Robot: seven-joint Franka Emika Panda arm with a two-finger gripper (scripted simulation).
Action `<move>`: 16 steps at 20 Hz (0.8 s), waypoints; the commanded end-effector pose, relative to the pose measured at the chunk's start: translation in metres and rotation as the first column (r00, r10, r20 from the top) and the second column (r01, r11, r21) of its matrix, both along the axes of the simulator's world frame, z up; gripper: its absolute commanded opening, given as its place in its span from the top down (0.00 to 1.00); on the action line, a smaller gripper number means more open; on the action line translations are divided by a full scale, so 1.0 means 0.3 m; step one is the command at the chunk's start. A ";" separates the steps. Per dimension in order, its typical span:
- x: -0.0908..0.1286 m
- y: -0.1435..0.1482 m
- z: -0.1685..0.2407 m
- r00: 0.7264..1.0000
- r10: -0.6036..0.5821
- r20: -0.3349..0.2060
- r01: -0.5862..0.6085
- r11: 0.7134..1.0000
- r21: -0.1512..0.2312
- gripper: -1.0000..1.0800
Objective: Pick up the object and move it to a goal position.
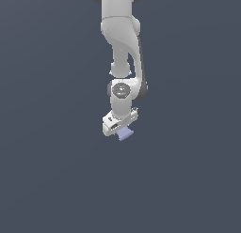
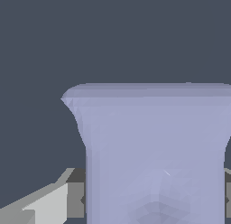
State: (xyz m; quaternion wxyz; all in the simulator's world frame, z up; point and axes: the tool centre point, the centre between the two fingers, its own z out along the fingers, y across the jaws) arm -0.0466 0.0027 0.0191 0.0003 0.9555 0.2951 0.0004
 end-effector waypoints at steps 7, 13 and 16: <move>0.118 -0.136 0.011 1.000 -0.001 0.000 0.001 1.000 0.000 1.00; 0.228 -0.258 0.019 1.000 -0.001 0.000 0.001 1.000 0.001 1.00; 0.279 -0.313 0.024 1.000 -0.001 0.000 0.001 1.000 0.001 1.00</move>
